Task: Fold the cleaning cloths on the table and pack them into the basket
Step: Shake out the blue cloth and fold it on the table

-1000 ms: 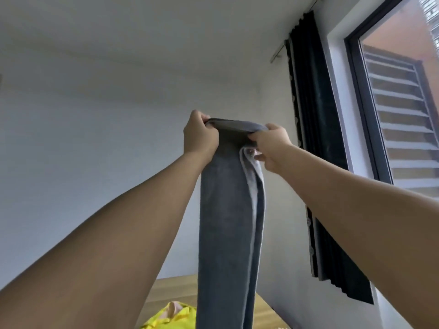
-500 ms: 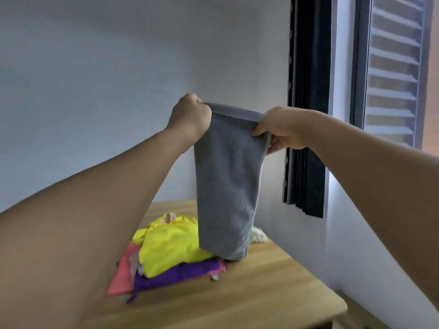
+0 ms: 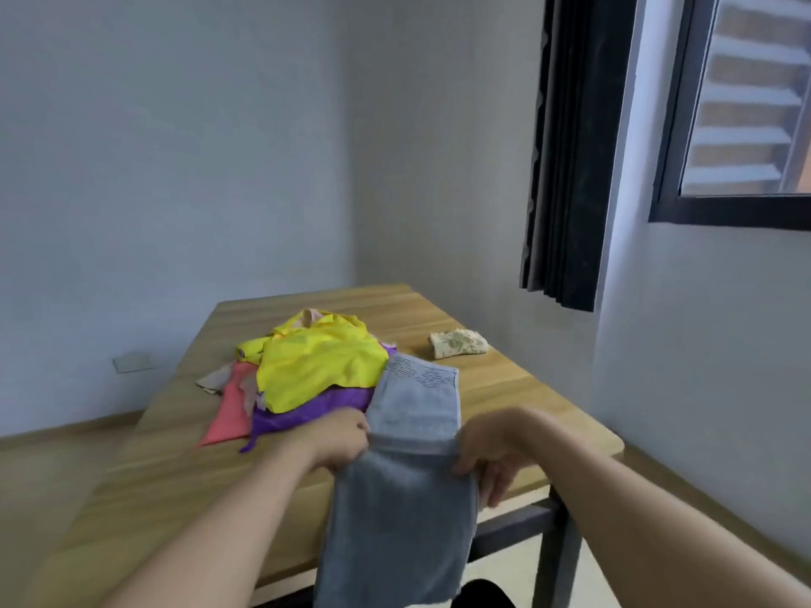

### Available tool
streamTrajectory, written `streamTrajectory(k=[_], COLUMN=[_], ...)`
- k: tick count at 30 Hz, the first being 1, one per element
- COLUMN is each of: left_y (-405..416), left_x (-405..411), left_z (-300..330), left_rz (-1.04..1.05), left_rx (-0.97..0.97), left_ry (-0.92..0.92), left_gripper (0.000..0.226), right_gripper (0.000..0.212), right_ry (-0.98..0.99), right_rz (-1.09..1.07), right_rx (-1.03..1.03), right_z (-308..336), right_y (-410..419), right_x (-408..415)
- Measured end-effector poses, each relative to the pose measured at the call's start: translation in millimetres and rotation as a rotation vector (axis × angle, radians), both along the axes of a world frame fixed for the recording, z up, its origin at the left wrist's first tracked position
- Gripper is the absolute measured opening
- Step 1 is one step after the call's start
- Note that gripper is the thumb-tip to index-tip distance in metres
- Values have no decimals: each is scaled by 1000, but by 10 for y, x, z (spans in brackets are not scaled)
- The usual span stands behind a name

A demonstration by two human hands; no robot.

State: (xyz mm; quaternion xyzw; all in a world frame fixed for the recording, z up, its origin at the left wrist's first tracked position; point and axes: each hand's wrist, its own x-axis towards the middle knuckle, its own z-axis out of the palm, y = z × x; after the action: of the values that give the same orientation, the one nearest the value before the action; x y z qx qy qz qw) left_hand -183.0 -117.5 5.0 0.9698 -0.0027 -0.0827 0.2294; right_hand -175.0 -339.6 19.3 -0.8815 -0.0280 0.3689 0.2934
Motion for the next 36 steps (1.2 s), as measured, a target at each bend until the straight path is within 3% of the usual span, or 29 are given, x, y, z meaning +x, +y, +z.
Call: streamTrajectory(k=[5,10,13,19,23,26,32,36], left_y=[-7,-52,-137,-288,-220,-172,-245,-190], left_x=[580,1595,2100,2941,3165,3253,3235,3265], left_z=[-444,-179,-81,-530,-994,-1164,-1176,-1060], left_rz=[7,104,148,220,81,102,111,-24], left_rx=[-16,-201,-274,-189,40,21,190,255], left_ry=[-60,-284,-386,-421,-439,-513,-459,-433], left_gripper=[16,17,13,22,34,31,34,26], right_gripper=[26,17,10,7,34,52,25,30], right_ry=[-97,-373,-563,-698,-804,-950,-938,-1012], right_rz=[25,-219,-269,-395,-379,-316,-171,-141], right_rx=[12,335,369,214,-2,-38,-104,-136], right_z=[-325,-294,-283,-744,-1168,-1295,-1310,-1290], right_y=[38,-52,-52,17,89,138,163,127], right_x=[556,1411,1864,2650,2930,3092,3219,3204])
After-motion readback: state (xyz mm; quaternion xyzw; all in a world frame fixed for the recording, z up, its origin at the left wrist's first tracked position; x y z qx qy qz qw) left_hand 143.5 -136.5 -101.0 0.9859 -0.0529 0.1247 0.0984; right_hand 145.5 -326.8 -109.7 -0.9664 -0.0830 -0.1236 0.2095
